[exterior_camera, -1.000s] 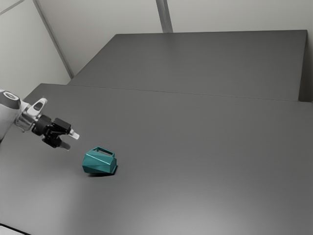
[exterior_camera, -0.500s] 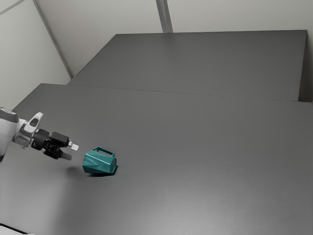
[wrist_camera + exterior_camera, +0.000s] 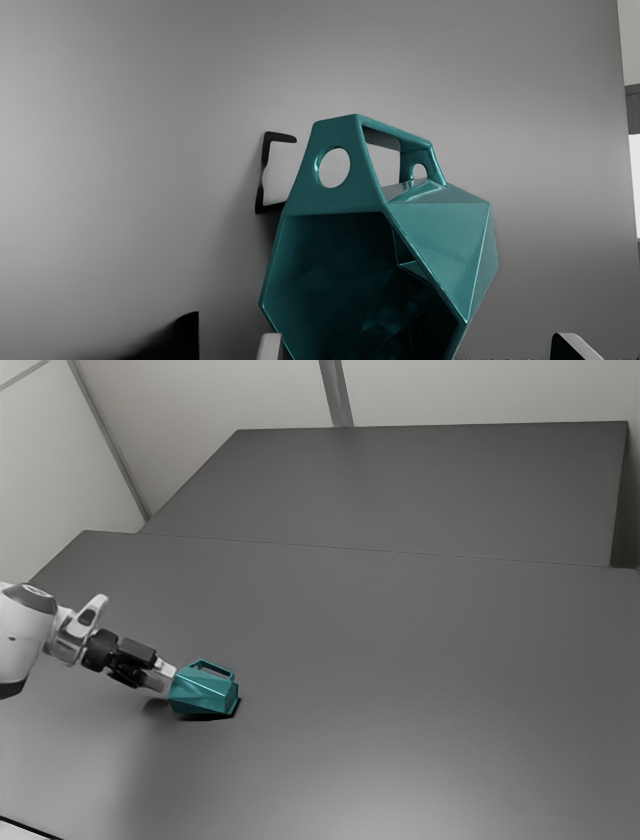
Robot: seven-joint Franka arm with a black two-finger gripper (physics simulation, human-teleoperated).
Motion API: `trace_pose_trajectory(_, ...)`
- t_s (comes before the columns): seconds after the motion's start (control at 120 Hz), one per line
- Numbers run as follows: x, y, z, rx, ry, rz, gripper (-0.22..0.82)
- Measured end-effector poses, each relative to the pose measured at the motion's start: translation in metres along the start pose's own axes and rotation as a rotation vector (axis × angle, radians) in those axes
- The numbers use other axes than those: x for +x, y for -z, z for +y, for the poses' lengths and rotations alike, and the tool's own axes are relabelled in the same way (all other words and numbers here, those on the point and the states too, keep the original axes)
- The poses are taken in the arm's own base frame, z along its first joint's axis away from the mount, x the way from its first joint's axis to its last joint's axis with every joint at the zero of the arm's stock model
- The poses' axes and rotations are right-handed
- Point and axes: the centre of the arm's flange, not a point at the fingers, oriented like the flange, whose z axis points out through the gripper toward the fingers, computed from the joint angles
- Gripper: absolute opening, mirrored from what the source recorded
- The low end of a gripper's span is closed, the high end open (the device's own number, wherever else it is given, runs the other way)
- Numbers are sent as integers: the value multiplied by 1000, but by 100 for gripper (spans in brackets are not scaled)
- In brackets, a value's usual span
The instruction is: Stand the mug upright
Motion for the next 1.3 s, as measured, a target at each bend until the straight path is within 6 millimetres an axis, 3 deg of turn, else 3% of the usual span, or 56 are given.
trace_pose_trajectory(0.892, 15, -36, 26, -24, -106, -35, 57)
trace_pose_trajectory(1.3, 14, -38, 25, -22, -112, -35, 22)
